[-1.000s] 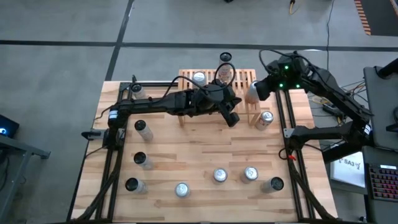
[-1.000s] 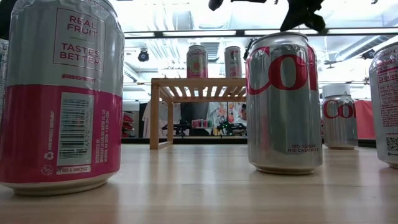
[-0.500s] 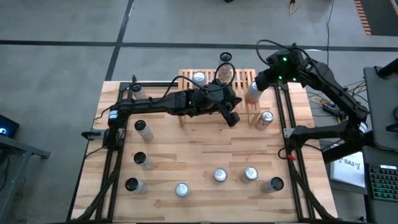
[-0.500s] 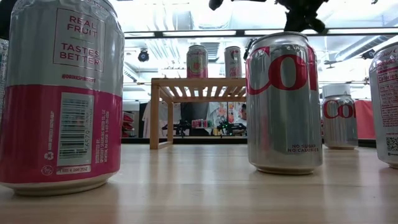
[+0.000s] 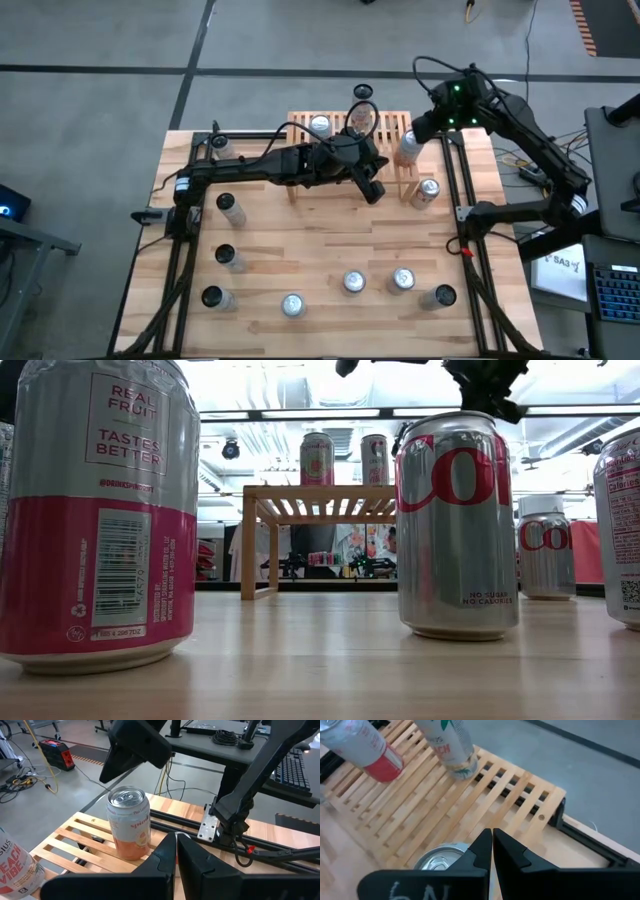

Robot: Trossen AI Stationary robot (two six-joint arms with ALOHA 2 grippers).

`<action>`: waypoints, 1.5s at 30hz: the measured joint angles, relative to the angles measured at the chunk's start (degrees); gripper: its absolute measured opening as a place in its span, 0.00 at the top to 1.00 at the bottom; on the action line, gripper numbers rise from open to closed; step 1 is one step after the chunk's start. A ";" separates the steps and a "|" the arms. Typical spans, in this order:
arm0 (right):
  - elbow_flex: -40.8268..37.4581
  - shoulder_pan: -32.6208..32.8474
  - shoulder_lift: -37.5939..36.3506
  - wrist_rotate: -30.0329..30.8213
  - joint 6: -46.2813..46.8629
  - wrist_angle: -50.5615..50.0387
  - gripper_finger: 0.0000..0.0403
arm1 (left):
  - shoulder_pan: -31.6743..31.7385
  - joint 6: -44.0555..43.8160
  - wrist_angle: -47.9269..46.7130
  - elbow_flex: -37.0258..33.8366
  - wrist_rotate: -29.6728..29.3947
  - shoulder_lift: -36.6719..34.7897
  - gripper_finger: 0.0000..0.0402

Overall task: Place canned beverage on shelf
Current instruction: Put the orange and white soda can on the shelf

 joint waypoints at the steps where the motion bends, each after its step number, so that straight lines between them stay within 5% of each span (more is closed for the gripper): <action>1: -0.11 0.01 0.21 -0.66 -0.01 0.01 0.98 | 0.00 0.00 0.00 0.00 0.00 -0.02 1.00; 19: -0.43 0.16 0.55 -8.30 0.51 -1.95 0.98 | 0.00 1.51 -0.02 0.00 0.01 -0.04 1.00; 27: -0.54 0.04 0.35 -7.84 0.85 -0.45 0.98 | 0.00 1.51 -0.02 0.00 0.00 -0.04 1.00; 35: 3.15 -0.04 -0.04 3.67 1.35 -9.55 0.98 | 0.00 1.47 -0.04 0.00 0.00 -0.07 1.00; 45: 1.16 0.58 -2.23 -2.58 2.84 -12.63 0.98 | 0.00 1.14 -0.04 0.00 -0.01 -0.07 1.00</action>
